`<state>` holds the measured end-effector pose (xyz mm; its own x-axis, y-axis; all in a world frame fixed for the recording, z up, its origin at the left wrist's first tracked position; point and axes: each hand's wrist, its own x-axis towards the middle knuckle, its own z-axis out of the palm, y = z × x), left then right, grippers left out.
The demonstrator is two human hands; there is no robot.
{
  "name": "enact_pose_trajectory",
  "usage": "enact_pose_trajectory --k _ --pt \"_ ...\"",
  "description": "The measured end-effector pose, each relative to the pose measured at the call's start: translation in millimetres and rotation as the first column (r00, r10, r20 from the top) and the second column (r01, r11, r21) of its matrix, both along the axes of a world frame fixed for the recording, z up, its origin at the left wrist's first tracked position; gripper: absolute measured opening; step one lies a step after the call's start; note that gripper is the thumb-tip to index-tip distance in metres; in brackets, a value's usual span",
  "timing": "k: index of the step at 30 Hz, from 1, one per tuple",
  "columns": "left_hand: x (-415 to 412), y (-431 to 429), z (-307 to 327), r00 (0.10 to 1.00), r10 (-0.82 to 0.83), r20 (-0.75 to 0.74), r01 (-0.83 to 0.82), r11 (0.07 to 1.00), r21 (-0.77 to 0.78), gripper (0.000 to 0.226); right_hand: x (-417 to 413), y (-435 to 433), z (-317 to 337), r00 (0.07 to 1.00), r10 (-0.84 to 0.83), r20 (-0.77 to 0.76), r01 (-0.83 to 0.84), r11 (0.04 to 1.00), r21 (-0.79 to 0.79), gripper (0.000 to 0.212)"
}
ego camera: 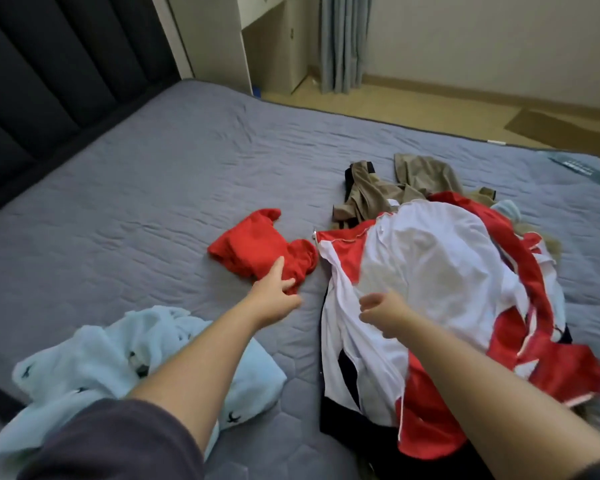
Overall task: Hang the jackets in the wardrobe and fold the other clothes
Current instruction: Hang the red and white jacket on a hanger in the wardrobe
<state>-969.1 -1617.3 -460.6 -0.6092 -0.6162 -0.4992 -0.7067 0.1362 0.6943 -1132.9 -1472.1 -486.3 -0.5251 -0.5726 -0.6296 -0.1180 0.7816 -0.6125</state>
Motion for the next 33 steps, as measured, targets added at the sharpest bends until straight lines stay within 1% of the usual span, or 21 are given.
enact_pose_trajectory --k 4,8,11,13,14,15,16,18,19,20,21,22,23,24,26,27,29,30,31,32,33 --pt "-13.2 74.8 -34.6 0.971 -0.226 0.082 0.227 0.974 0.003 0.094 -7.5 70.4 -33.7 0.994 0.055 -0.097 -0.04 0.989 0.144 0.036" --pt "-33.3 142.2 -56.0 0.885 -0.434 0.171 0.446 0.895 -0.037 0.089 -9.4 148.1 -47.2 0.98 0.148 -0.13 -0.099 0.941 0.324 0.031" --pt "-49.2 180.9 -70.4 0.819 -0.534 0.209 0.556 0.829 -0.058 0.068 -10.5 184.9 -58.7 0.98 0.151 -0.128 -0.094 0.925 0.367 0.033" --pt "-56.2 201.0 -81.2 0.767 -0.577 0.28 0.624 0.773 -0.115 0.05 -8.2 202.1 -67.5 0.978 0.16 -0.137 -0.1 0.926 0.365 0.039" --pt "-58.2 209.9 -86.5 0.733 -0.594 0.332 0.661 0.737 -0.142 0.046 -5.5 210.8 -73.0 0.968 0.198 -0.154 -0.132 0.924 0.36 0.044" --pt "-59.2 217.7 -91.7 0.694 -0.611 0.382 0.699 0.698 -0.156 0.048 -2.9 218.7 -78.6 0.948 0.257 -0.188 -0.177 0.916 0.361 0.05" --pt "-58.8 224.9 -97.6 0.654 -0.629 0.421 0.736 0.657 -0.161 0.055 -0.4 225.0 -82.9 0.907 0.347 -0.239 -0.238 0.89 0.388 0.054" --pt "-56.6 237.7 -108.6 0.586 -0.665 0.463 0.8 0.566 -0.201 0.074 2.9 235.0 -89.0 0.755 0.536 -0.378 -0.359 0.82 0.445 0.056" --pt "-55.9 242.9 -113.3 0.557 -0.679 0.478 0.826 0.511 -0.237 0.082 2.8 238.5 -91.7 0.711 0.557 -0.43 -0.381 0.819 0.43 0.055" --pt "-55.8 247.3 -118.0 0.527 -0.688 0.498 0.849 0.454 -0.271 0.087 1.8 240.8 -94.2 0.706 0.541 -0.458 -0.379 0.834 0.401 0.054" --pt "-56.8 250.5 -122.8 0.493 -0.694 0.525 0.87 0.396 -0.293 0.089 0.0 242.7 -95.9 0.739 0.492 -0.46 -0.35 0.864 0.362 0.052" --pt "-58.6 252.8 -126.8 0.461 -0.694 0.552 0.887 0.344 -0.308 0.086 -2.0 243.9 -96.5 0.784 0.429 -0.449 -0.304 0.896 0.324 0.048" --pt "-60.5 253.9 -130.3 0.444 -0.688 0.573 0.895 0.312 -0.319 0.079 -3.3 244.7 -97.3 0.812 0.374 -0.448 -0.261 0.919 0.295 0.043" --pt "-62.9 254.0 -133.9 0.444 -0.68 0.584 0.894 0.295 -0.337 0.07 -3.8 245.3 -98.2 0.813 0.353 -0.463 -0.24 0.928 0.286 0.038" --pt "-69.1 253.6 -140.5 0.444 -0.665 0.6 0.892 0.263 -0.369 0.053 -6.1 246.2 -100.5 0.771 0.373 -0.517 -0.25 0.923 0.293 0.03" --pt "-72.3 253.7 -143.4 0.429 -0.668 0.609 0.896 0.229 -0.38 0.048 -7.9 246.3 -100.9 0.749 0.387 -0.538 -0.26 0.918 0.299 0.028" --pt "-75.6 255.9 -148.4 0.384 -0.696 0.606 0.907 0.162 -0.388 0.047 -13.5 244.5 -99.7 0.713 0.408 -0.571 -0.277 0.911 0.305 0.026" --pt "-74.8 257.8 -151.1 0.381 -0.713 0.588 0.909 0.172 -0.381 0.056 -16.6 242.8 -98.5 0.695 0.419 -0.584 -0.285 0.907 0.311 0.026" --pt "-73.9 260.7 -152.3 0.388 -0.72 0.576 0.912 0.206 -0.356 0.07 -18.9 241.3 -97.0 0.679 0.429 -0.596 -0.293 0.903 0.315 0.026" --pt "-72.9 264.2 -153.1 0.401 -0.715 0.573 0.911 0.242 -0.335 0.077 -20.0 239.7 -94.4 0.669 0.436 -0.602 -0.303 0.899 0.315 0.025" --pt "-71.9 267.8 -152.8 0.438 -0.702 0.561 0.895 0.281 -0.346 0.069 -20.2 238.5 -92.1 0.661 0.446 -0.603 -0.314 0.895 0.316 0.025"
